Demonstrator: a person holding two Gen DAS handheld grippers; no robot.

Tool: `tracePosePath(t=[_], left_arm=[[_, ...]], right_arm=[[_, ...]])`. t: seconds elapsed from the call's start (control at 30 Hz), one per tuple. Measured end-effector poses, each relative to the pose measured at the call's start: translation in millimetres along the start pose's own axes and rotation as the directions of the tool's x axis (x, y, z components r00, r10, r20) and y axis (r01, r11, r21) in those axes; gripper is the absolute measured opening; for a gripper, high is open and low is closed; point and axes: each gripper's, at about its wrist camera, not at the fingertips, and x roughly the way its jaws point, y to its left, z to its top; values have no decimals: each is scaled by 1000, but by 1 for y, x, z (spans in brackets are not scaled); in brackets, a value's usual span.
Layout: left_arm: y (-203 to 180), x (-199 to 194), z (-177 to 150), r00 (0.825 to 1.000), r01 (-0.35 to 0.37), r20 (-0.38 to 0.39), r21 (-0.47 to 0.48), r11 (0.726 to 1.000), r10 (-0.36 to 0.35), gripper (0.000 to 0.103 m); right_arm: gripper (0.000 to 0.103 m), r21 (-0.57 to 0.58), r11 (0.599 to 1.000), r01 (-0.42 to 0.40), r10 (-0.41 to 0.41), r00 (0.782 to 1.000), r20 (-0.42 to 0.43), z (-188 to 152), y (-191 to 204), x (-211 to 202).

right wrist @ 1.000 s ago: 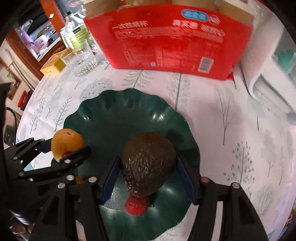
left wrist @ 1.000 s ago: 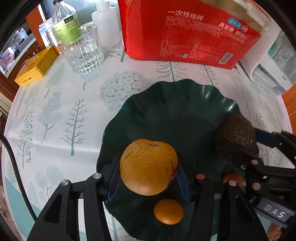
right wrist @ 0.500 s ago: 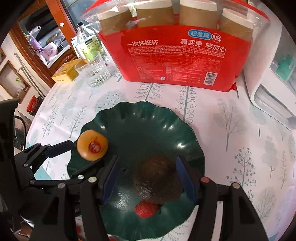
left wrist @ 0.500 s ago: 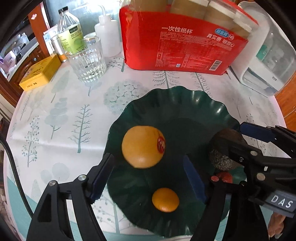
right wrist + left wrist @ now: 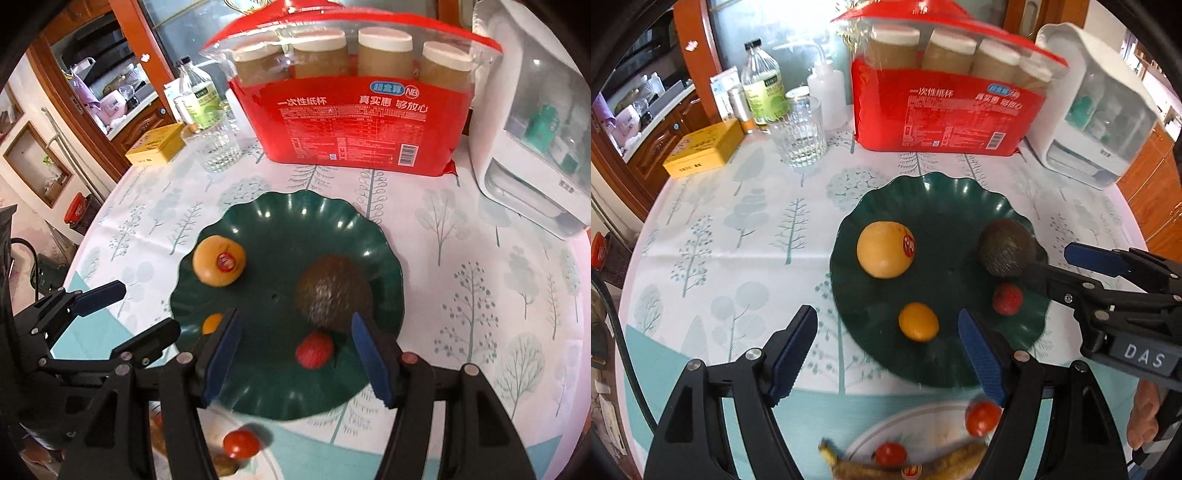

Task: Organize fruits
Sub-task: 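Move both tools back toward the white fruit plate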

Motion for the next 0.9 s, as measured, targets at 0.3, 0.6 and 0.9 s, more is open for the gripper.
tracePosePath(t=[0.3,0.6,0.9], left_arm=[[-2,-65,-42,998,-24,61,7,1000,24,78],[0,-115,-98,995,-23,92,-28,999,26,78],[-12,-143,-159,996,-29,82,-33,999,32,79]], right_arm=[[63,-17,999,-42,42,999,22,-36,21,-47],[63,-67,995,-74,79,995,65,-76,46,-91],[63,-110,989,-98,106,992,74,-124,58,-127]])
